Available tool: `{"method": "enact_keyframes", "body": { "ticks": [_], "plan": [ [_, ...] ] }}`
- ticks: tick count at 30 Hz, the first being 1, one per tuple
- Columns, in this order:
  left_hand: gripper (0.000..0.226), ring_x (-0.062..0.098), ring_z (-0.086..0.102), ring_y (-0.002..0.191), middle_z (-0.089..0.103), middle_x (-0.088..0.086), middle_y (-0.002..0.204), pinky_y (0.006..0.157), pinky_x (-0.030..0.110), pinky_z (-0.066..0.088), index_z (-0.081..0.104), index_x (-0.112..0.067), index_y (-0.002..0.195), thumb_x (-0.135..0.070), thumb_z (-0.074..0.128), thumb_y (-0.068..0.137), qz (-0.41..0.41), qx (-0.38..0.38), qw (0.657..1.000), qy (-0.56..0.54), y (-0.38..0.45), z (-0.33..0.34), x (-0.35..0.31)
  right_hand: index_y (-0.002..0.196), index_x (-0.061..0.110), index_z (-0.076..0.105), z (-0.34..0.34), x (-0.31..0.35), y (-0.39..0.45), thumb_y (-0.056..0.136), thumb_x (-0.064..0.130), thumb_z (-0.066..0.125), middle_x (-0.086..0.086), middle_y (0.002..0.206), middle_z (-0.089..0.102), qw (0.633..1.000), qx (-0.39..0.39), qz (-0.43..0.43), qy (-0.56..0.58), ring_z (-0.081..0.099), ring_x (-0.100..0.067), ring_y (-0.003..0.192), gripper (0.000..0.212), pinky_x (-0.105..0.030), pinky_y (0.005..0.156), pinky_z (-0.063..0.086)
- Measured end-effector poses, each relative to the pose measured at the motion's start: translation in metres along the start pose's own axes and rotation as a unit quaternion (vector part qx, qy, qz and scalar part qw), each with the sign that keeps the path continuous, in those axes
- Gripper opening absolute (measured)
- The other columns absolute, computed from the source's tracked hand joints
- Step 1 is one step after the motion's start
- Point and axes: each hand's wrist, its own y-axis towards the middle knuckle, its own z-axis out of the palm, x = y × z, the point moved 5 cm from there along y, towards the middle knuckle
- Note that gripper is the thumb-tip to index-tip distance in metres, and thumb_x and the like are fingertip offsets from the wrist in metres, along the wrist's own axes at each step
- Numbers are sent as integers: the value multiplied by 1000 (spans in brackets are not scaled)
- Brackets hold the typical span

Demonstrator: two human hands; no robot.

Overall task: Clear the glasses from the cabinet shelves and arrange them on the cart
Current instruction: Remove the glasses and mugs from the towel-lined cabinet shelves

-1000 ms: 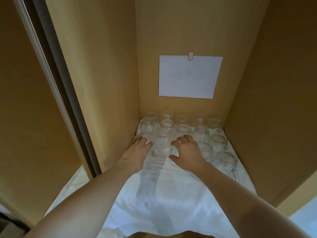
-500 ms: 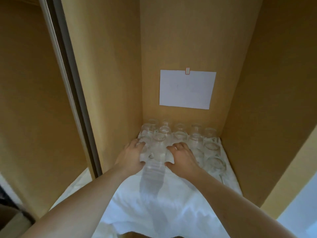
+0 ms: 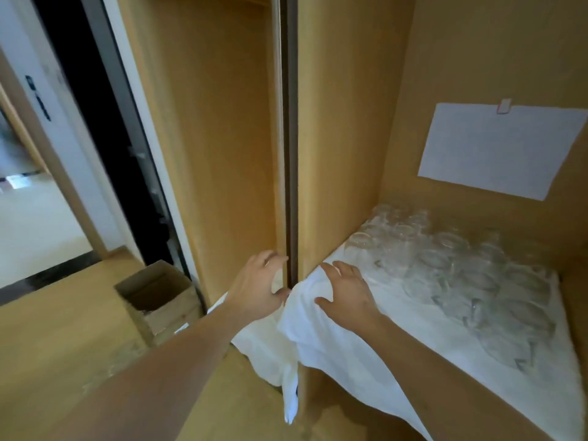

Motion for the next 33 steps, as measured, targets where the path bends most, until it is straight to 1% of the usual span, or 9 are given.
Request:
{"method": "enact_keyframes", "body": {
  "ticks": [2, 5, 8, 12, 16, 21, 25, 31, 33],
  "plan": [
    [65, 24, 43, 132, 44, -2, 147, 105, 33, 38, 46, -25, 144, -40, 73, 87, -32, -8, 999, 9, -10, -11, 22, 156, 24, 29, 9, 25, 7, 93, 46, 64, -4, 159, 30, 1000, 3, -23, 9, 25, -26, 146, 76, -38, 118, 31],
    [72, 25, 36, 140, 35, 0, 155, 111, 37, 37, 38, -26, 150, -46, 70, 89, -82, 5, 996, 28, -19, -22, 54, 154, 24, 31, 20, 55, 20, 91, 45, 65, -4, 154, 36, 999, 2, -44, 16, 30, -26, 142, 74, -38, 115, 35],
    [74, 26, 34, 142, 34, 2, 157, 113, 39, 36, 35, -24, 151, -49, 67, 90, -102, 15, 994, 36, -23, -30, 86, 153, 24, 32, 33, 82, 37, 90, 46, 66, -1, 153, 37, 998, 3, -52, 28, 33, -25, 140, 74, -37, 114, 37],
    [74, 25, 34, 141, 36, 2, 155, 113, 41, 37, 37, -21, 151, -50, 67, 90, -109, 18, 993, 42, -25, -39, 132, 155, 28, 29, 57, 114, 59, 90, 47, 66, 2, 159, 33, 998, 14, -25, 57, 31, -23, 143, 77, -37, 114, 37],
    [76, 25, 34, 141, 38, 1, 155, 114, 45, 37, 34, -23, 152, -53, 66, 89, -120, 26, 992, 38, -20, -43, 181, 156, 27, 27, 83, 144, 81, 91, 50, 63, 0, 159, 33, 999, 28, -3, 38, 30, -25, 144, 78, -39, 116, 34],
    [77, 26, 36, 141, 40, 1, 154, 114, 46, 38, 35, -24, 151, -55, 66, 88, -118, 47, 992, 24, -9, -37, 239, 156, 27, 27, 123, 175, 102, 90, 52, 64, -1, 159, 32, 997, 44, 51, 35, 32, -27, 143, 80, -39, 115, 34],
    [77, 27, 37, 140, 41, 3, 154, 113, 44, 39, 36, -22, 151, -56, 66, 88, -94, 75, 993, 17, 3, -26, 272, 156, 28, 26, 149, 191, 117, 90, 52, 65, -2, 159, 33, 992, 49, 104, 52, 34, -26, 141, 81, -37, 112, 35],
    [75, 25, 41, 134, 43, 1, 149, 107, 41, 42, 38, -22, 147, -57, 66, 87, -53, 106, 993, -8, 36, 0, 296, 156, 25, 28, 173, 188, 141, 89, 50, 67, -4, 155, 35, 980, 53, 175, 72, 36, -27, 140, 81, -37, 111, 37],
    [75, 24, 41, 133, 43, 0, 149, 106, 40, 40, 36, -24, 148, -56, 66, 87, -41, 115, 992, -17, 51, 14, 300, 156, 24, 28, 180, 180, 153, 90, 49, 66, -5, 156, 34, 976, 54, 199, 77, 35, -28, 140, 80, -38, 112, 38]
  ]
}}
